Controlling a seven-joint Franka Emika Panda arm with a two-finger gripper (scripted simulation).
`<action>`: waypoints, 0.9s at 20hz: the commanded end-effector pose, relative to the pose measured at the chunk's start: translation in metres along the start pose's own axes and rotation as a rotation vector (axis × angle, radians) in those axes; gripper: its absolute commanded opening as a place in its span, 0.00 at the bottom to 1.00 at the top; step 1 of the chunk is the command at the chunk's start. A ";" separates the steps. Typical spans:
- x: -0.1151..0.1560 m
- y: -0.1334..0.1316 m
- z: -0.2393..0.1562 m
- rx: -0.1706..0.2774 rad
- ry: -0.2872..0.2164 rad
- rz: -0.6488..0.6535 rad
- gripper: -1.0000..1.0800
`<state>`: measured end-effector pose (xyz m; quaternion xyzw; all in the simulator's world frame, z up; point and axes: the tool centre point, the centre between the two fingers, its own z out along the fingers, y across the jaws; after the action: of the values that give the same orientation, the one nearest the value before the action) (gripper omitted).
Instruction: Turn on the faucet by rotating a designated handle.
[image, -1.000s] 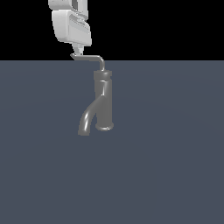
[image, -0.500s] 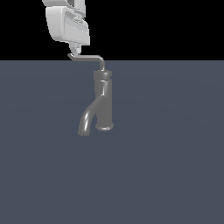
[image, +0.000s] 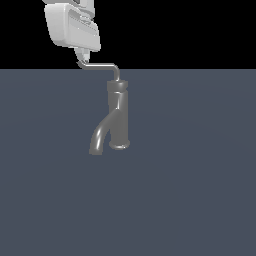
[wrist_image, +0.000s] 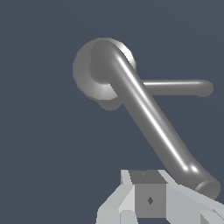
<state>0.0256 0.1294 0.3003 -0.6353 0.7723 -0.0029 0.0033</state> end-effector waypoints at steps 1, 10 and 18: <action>0.006 0.006 0.000 -0.003 0.002 0.002 0.00; 0.021 0.027 0.000 -0.005 0.002 0.000 0.00; 0.036 0.046 0.000 -0.007 0.002 -0.002 0.00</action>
<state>-0.0207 0.1094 0.3002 -0.6382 0.7699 -0.0015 0.0030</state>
